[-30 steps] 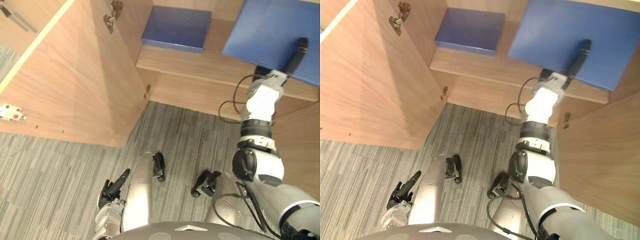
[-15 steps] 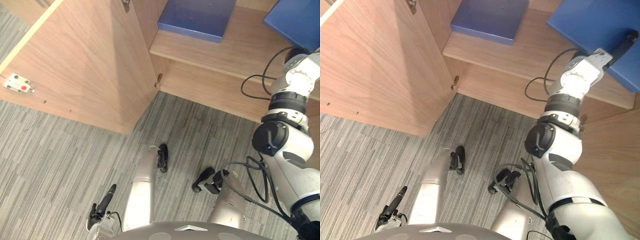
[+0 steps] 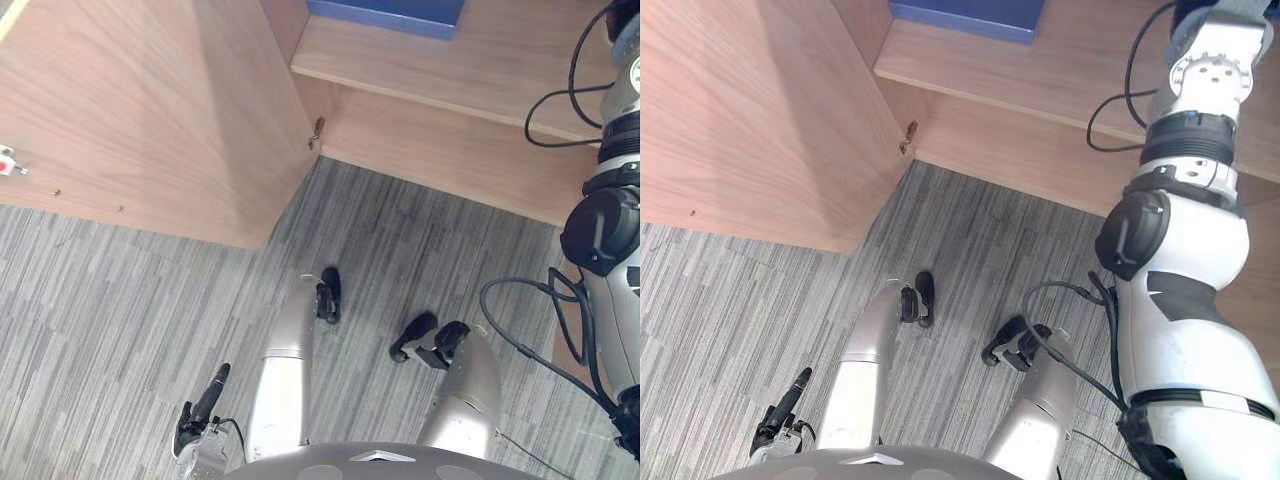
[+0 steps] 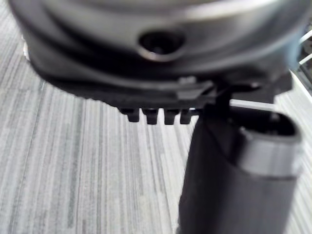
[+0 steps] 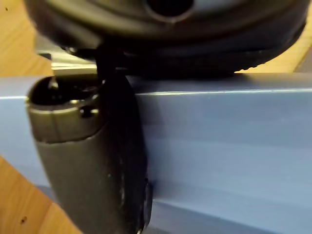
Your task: Walk over to the cabinet, pick up the folder, carry it to the office cabinet, place the folder inside the office cabinet, then close the office cabinet door
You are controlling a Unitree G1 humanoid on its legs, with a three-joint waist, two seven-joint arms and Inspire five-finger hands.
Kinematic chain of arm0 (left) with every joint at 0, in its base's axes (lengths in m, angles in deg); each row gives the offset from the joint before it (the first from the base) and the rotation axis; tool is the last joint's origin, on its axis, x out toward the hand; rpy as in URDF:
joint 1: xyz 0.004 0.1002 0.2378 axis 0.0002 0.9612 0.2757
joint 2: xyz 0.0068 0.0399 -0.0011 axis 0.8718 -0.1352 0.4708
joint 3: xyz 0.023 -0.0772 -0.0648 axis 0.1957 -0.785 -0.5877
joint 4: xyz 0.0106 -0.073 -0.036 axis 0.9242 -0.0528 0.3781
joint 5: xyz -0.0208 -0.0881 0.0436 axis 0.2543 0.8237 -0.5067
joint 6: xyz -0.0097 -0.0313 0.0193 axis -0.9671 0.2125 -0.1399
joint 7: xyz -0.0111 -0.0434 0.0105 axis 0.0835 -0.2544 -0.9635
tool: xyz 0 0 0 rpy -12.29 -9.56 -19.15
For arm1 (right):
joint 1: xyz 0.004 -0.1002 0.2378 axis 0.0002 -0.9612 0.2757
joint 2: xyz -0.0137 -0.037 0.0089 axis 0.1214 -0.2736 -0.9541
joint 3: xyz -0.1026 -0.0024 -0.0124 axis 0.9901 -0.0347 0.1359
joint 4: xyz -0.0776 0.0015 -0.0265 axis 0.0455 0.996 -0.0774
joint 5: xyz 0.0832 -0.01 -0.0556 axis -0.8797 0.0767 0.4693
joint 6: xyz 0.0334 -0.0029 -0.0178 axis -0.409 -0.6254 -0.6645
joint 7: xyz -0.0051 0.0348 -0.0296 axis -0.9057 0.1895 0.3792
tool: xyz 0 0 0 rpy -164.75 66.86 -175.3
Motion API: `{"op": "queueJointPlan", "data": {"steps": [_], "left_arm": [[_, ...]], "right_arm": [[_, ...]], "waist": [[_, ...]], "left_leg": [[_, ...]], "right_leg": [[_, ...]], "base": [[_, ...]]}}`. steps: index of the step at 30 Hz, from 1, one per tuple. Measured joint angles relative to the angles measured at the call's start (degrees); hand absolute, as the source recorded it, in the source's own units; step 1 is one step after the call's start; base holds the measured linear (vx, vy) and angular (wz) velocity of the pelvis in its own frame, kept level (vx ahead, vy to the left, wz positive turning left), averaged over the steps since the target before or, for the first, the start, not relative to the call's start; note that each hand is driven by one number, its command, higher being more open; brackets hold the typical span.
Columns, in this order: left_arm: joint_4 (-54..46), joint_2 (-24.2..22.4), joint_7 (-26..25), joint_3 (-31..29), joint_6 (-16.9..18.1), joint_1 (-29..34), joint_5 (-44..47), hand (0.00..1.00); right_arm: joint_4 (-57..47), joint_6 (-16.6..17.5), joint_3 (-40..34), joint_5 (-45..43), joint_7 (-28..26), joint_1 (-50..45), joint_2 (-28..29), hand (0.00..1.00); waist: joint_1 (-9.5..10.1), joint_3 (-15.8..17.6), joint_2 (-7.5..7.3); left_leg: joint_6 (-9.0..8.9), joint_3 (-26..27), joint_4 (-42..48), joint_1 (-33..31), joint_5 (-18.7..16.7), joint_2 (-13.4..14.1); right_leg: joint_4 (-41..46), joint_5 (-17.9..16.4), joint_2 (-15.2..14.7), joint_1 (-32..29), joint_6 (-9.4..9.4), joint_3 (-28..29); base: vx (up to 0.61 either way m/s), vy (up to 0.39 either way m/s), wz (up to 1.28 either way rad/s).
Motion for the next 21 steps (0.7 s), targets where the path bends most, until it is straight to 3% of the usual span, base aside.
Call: {"op": "queueJointPlan", "data": {"steps": [12,21], "left_arm": [[-1.32,0.53,1.57,-6.23,-0.82,-1.68,-1.83,1.00],[-1.31,0.62,1.67,-10.27,-1.31,-2.76,-2.24,1.00]], "right_arm": [[0.65,-0.41,0.70,-0.14,-6.42,4.50,0.00,1.00],[0.65,-0.48,-3.61,-0.18,-7.31,4.19,0.05,1.00]], "waist": [[-0.09,0.34,-0.49],[-0.19,0.44,-0.60]], "left_leg": [[-0.20,-0.09,0.50,-0.09,-0.08,0.65],[-0.29,-0.08,0.35,-0.09,-0.13,0.64]], "right_leg": [[0.79,-0.74,0.31,-0.16,-0.44,-0.03],[0.59,-0.80,0.37,-0.13,-0.34,-0.06]], "base": [[-0.05,0.037,-0.01],[-0.04,0.049,0.00]]}}
